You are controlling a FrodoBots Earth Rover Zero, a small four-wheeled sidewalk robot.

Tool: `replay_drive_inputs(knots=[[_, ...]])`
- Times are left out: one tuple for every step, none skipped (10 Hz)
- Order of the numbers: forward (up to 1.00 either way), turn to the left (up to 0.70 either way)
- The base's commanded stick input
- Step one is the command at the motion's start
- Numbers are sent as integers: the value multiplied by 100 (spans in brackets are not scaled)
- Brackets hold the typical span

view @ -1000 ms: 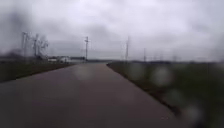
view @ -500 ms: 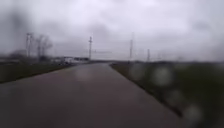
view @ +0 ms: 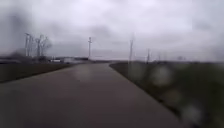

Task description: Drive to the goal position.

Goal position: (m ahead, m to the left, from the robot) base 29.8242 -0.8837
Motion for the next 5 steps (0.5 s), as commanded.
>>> replay_drive_inputs(knots=[[70, 0], [70, 0], [70, 0], [70, 0], [70, 0]])
